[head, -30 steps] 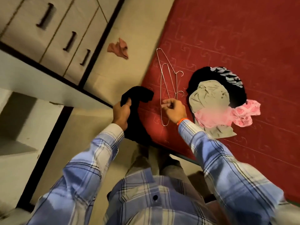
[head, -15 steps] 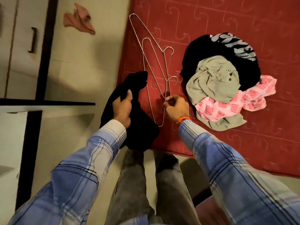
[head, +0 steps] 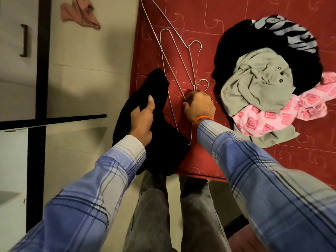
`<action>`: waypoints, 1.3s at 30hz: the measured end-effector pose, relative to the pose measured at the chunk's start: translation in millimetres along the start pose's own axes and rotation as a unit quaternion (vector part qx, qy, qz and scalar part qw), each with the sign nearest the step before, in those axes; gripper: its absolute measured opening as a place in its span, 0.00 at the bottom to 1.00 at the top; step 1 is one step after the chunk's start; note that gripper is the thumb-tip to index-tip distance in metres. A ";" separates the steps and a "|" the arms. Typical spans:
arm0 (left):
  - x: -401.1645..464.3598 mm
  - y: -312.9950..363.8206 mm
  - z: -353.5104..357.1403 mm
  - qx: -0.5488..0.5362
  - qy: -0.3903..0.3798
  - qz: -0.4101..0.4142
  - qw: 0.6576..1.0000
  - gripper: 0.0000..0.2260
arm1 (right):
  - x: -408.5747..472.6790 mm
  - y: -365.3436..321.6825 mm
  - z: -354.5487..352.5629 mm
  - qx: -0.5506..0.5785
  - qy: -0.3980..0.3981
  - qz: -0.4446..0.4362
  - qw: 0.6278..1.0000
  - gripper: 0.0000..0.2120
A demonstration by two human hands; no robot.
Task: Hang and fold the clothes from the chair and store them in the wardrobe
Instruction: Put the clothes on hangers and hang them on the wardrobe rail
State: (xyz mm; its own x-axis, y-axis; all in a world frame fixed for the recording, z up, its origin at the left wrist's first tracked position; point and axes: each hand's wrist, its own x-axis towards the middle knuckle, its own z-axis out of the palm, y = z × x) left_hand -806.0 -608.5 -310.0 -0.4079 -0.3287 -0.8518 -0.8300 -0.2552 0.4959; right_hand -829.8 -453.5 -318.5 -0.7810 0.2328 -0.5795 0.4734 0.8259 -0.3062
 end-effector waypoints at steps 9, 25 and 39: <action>-3.5 -3.2 0.7 -0.015 -0.007 -0.012 1.000 0.26 | -74.4 35.8 14.7 -0.035 -0.077 0.038 0.996 0.10; 1.6 -6.6 2.6 -0.009 0.000 -0.006 1.000 0.26 | -4.4 25.1 10.2 0.071 0.067 0.079 0.992 0.17; 3.8 -9.0 0.1 -0.018 -0.008 -0.009 1.000 0.25 | -29.1 29.9 22.8 0.538 -0.015 0.129 0.833 0.15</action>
State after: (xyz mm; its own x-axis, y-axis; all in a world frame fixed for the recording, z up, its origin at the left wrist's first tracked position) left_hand -800.2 -607.4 -317.7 -0.3991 -0.3099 -0.8630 -0.8228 -0.2942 0.4862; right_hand -783.6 -447.3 -328.1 -0.5933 0.3044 -0.7452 0.7279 -0.1923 -0.6581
